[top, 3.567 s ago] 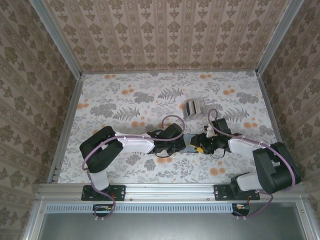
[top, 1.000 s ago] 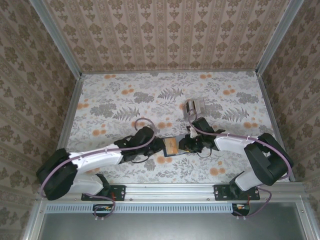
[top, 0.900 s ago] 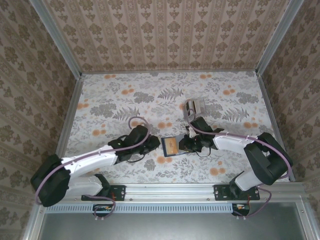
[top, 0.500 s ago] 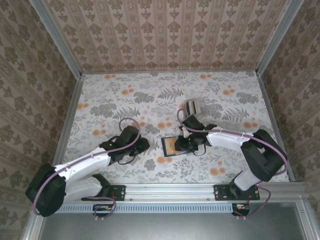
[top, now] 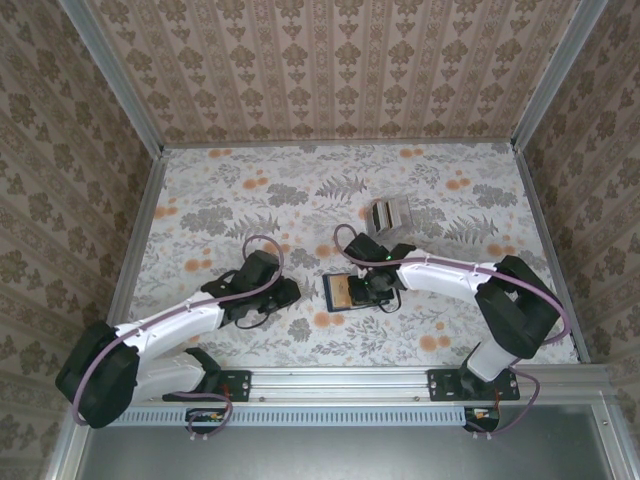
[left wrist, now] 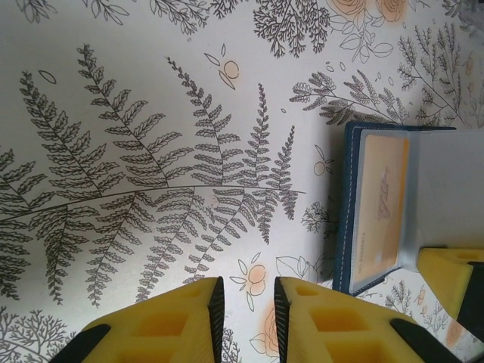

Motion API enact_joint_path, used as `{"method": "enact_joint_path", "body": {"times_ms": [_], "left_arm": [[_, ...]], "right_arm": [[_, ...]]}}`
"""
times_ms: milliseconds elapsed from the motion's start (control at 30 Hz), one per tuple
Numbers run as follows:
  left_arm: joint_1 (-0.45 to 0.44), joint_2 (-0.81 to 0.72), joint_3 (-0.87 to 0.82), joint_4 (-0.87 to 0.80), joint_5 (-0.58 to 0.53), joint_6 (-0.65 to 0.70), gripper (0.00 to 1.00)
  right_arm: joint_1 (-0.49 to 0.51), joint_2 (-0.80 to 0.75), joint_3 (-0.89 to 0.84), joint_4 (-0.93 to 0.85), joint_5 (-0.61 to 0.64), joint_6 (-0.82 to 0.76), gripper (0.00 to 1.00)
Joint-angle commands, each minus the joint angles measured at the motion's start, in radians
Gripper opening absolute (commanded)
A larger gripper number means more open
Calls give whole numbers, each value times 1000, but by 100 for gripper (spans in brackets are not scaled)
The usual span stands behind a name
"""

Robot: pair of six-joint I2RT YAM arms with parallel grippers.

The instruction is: Put the credit cards into the card holder

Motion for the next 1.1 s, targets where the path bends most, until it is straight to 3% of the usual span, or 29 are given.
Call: {"method": "enact_joint_path", "body": {"times_ms": [0, 200, 333, 600, 900, 1067], "left_arm": [[22, 15, -10, 24, 33, 21, 28], [57, 49, -32, 93, 79, 25, 29], [87, 94, -22, 115, 124, 44, 29], [150, 145, -14, 149, 187, 69, 29], [182, 186, 13, 217, 274, 94, 30], [146, 237, 61, 240, 270, 119, 33]], "right_arm": [[53, 39, 74, -130, 157, -17, 20], [136, 66, 101, -92, 171, 9, 34], [164, 80, 124, -73, 176, -12, 38], [176, 64, 101, 84, 54, -75, 47], [80, -115, -80, 360, -122, -53, 51], [4, -268, -143, 312, -84, -70, 52]]}}
